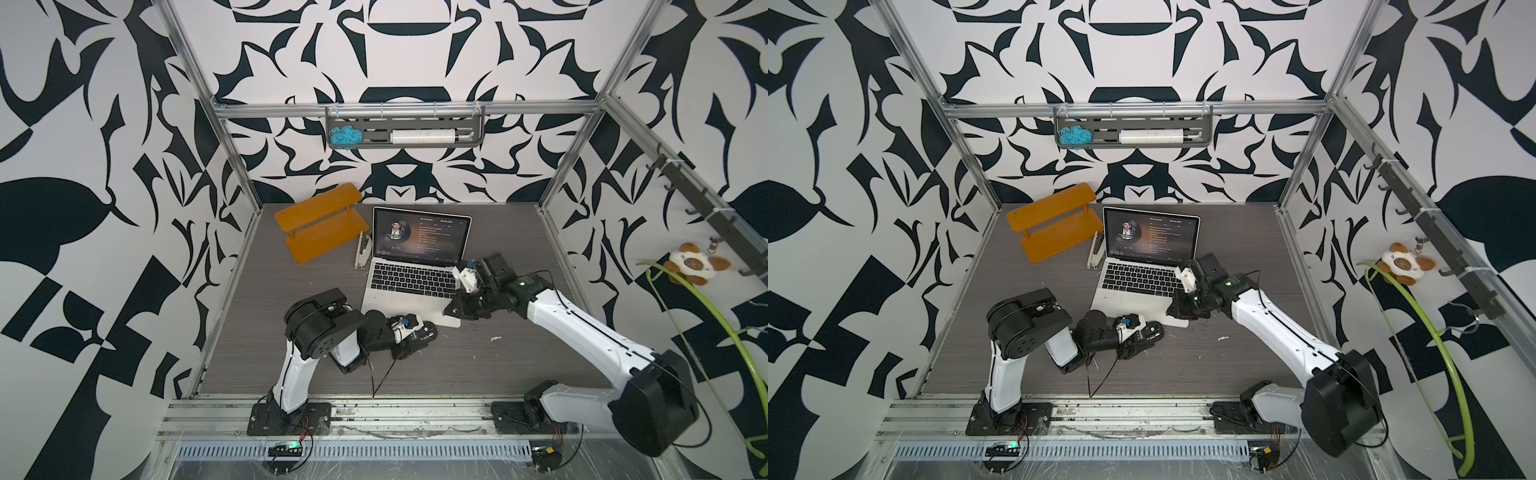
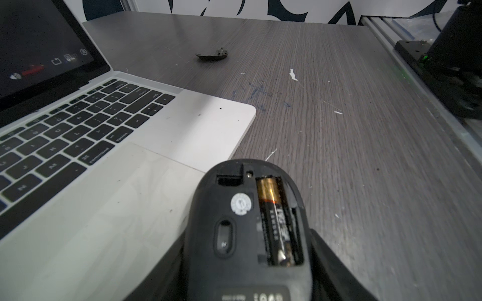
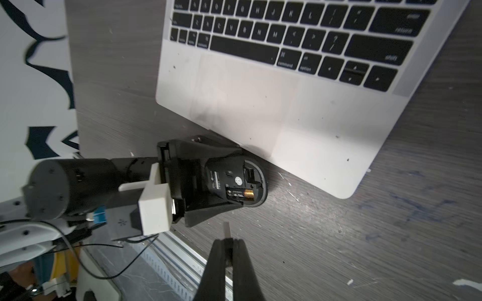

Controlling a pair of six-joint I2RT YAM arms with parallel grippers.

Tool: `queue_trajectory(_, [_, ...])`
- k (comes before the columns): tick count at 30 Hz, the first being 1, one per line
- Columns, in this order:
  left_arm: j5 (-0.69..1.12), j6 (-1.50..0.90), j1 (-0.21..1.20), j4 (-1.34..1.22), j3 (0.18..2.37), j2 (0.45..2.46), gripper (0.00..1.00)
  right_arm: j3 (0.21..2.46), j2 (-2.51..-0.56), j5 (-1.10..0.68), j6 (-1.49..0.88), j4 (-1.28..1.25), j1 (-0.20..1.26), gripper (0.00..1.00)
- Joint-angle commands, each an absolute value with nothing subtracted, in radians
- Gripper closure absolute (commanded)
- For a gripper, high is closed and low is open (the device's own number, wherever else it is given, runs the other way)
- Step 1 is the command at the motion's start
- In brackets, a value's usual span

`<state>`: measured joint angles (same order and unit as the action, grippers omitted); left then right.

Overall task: Remove the wireless mouse receiver from the laptop
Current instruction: Adjust the mouse at the center of the board, then insert the USB plug into the mouse.

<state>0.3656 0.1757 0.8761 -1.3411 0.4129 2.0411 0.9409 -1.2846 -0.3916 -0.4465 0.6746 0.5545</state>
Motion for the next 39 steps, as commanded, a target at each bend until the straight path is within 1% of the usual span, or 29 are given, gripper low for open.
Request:
queue_trajectory(1, [0.402, 0.149, 0.884, -1.102, 0.406, 2.062, 0.57, 0.999, -1.334, -0.28, -0.407, 0.752, 0.623, 1.0])
queue_trajectory(5, [0.397, 0.15, 0.907, -1.067, 0.403, 2.023, 0.59, 1.007, -1.392, -0.231, -0.406, 0.762, 0.653, 1.0])
queue_trajectory(8, [0.385, 0.166, 0.946, -1.001, 0.433, 2.014, 0.62, 0.986, -1.407, -0.182, -0.405, 0.768, 0.664, 1.0])
queue_trajectory(13, [0.37, 0.194, 0.998, -0.913, 0.481, 2.035, 0.64, 0.934, -1.407, -0.17, -0.406, 0.761, 0.667, 1.0])
queue_trajectory(21, [0.375, 0.197, 0.998, -0.88, 0.501, 2.038, 0.66, 0.892, -1.435, -0.167, -0.389, 0.743, 0.667, 1.0])
queue_trajectory(39, [0.376, 0.205, 0.998, -0.851, 0.512, 2.05, 0.66, 0.935, -1.501, -0.178, -0.369, 0.699, 0.667, 1.0])
